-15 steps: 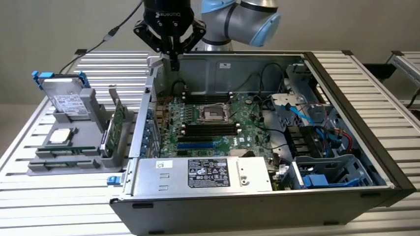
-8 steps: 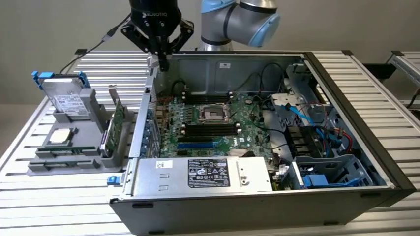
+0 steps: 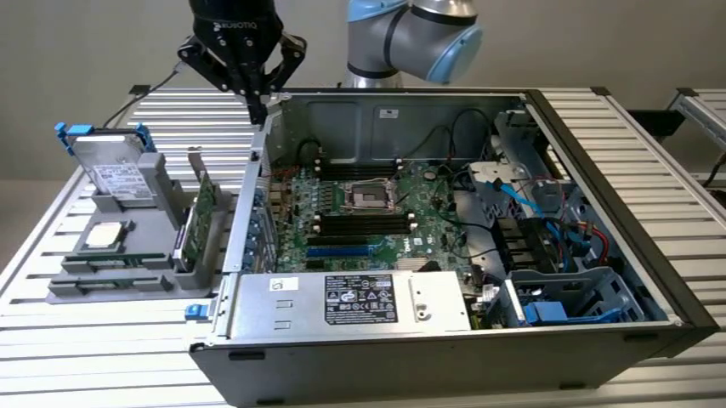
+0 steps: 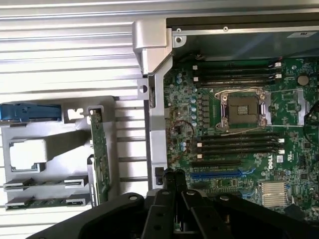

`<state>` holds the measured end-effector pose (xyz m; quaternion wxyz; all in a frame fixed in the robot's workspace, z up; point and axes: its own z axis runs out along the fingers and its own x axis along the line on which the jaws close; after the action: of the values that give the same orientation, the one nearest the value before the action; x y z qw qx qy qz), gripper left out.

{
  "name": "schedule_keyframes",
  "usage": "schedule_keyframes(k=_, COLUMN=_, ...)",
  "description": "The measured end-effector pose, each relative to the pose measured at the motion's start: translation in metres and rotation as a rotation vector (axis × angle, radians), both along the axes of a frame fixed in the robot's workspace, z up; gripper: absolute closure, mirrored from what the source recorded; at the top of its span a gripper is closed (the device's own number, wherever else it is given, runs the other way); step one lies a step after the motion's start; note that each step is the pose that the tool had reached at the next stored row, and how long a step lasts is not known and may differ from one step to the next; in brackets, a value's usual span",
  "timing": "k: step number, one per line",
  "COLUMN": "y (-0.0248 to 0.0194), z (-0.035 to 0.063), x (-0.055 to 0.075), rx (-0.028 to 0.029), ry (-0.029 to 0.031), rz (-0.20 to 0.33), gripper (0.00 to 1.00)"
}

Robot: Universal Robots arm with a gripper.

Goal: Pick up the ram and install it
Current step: 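Reach for the ram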

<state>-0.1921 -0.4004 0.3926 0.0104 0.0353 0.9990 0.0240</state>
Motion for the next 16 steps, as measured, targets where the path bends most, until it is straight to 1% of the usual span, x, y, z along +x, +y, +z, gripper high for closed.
schedule_keyframes(k=4, y=-0.0008, z=0.0000, x=-0.018, rx=0.0000, ry=0.0000, rz=0.001, gripper=0.90)
schedule_keyframes(k=16, y=-0.0025, z=-0.0004, x=-0.059, rx=0.0000, ry=0.0000, rz=0.018, gripper=0.90)
